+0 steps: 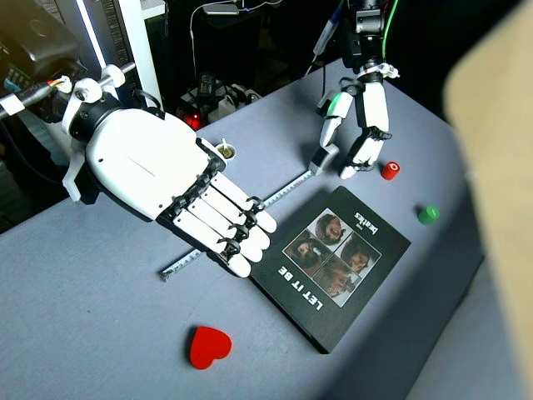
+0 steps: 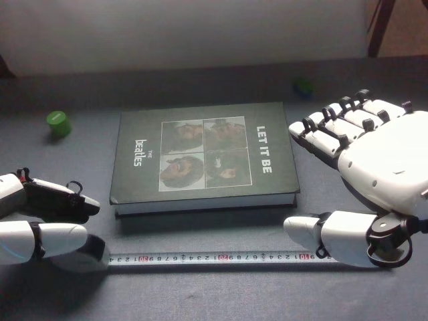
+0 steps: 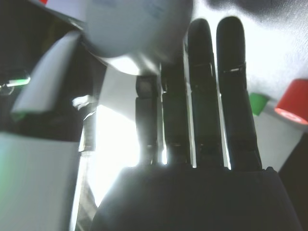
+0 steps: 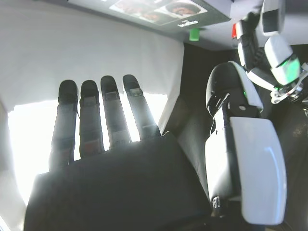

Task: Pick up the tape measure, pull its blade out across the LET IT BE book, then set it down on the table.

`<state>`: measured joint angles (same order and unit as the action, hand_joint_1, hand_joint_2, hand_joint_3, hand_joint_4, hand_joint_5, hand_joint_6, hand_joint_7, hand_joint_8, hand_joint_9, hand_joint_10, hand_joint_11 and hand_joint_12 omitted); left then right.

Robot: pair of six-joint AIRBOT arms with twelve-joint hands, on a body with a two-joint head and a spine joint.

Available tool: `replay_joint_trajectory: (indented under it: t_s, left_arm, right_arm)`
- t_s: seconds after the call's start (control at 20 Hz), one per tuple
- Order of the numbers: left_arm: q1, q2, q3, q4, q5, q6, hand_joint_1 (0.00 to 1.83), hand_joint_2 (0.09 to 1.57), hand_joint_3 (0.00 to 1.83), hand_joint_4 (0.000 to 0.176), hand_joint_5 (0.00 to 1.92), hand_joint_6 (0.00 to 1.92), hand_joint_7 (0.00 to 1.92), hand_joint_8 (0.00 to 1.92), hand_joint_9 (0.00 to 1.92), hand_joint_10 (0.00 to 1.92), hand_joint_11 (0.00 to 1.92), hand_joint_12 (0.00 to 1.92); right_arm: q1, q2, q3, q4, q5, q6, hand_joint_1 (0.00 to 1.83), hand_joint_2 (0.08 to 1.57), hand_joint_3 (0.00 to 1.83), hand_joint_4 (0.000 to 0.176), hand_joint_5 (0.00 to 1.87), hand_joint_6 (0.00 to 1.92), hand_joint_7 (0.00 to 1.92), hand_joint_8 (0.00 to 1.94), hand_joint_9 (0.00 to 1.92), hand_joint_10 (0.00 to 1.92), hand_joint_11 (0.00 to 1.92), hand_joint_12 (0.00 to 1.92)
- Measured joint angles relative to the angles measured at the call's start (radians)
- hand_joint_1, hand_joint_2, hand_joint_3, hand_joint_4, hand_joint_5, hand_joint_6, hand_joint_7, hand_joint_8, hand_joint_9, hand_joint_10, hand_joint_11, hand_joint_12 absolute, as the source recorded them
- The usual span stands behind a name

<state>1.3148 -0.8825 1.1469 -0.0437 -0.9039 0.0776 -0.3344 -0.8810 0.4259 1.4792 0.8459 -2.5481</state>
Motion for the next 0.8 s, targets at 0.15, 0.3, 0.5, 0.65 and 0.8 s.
replay_joint_trajectory:
  t_s: [0.15, 0.3, 0.5, 0.65, 0.8]
  left_arm:
    - [-0.007, 0.000, 0.011, 0.010, 0.003, 0.010, 0.16, 1.03, 0.00, 0.000, 0.32, 0.00, 0.33, 0.00, 0.33, 0.00, 0.04, 0.80]
    - [-0.040, 0.017, 0.031, 0.006, 0.032, 0.025, 0.12, 1.01, 0.00, 0.000, 0.27, 0.00, 0.29, 0.00, 0.27, 0.00, 0.00, 0.81]
    - [-0.145, 0.084, 0.037, -0.001, 0.100, 0.086, 0.09, 1.01, 0.00, 0.000, 0.28, 0.00, 0.30, 0.01, 0.28, 0.01, 0.00, 0.81]
    - [-0.294, 0.119, -0.010, -0.019, 0.181, 0.183, 0.11, 1.01, 0.00, 0.000, 0.31, 0.00, 0.35, 0.01, 0.34, 0.01, 0.06, 0.83]
    - [-0.525, 0.134, -0.118, -0.060, 0.357, 0.382, 0.44, 1.14, 0.00, 0.000, 0.46, 0.01, 0.78, 0.17, 0.66, 0.81, 0.49, 1.26]
  right_arm:
    - [0.000, 0.000, 0.000, -0.002, 0.000, 0.000, 0.01, 1.17, 0.00, 0.012, 0.00, 0.00, 0.00, 0.00, 0.00, 0.00, 0.00, 0.30]
    - [0.000, 0.000, 0.000, -0.002, -0.001, 0.000, 0.02, 1.17, 0.00, 0.013, 0.00, 0.00, 0.00, 0.00, 0.00, 0.00, 0.00, 0.30]
    - [0.000, 0.000, 0.000, -0.002, -0.001, 0.000, 0.02, 1.17, 0.00, 0.012, 0.00, 0.00, 0.00, 0.00, 0.00, 0.00, 0.00, 0.28]
    - [0.000, 0.000, 0.000, -0.002, -0.002, -0.002, 0.00, 1.18, 0.00, 0.011, 0.01, 0.00, 0.03, 0.00, 0.00, 0.00, 0.00, 0.42]
    - [0.000, 0.000, -0.003, -0.005, -0.004, -0.005, 0.16, 1.15, 0.00, 0.000, 0.58, 0.05, 0.75, 0.06, 0.72, 0.14, 0.35, 0.99]
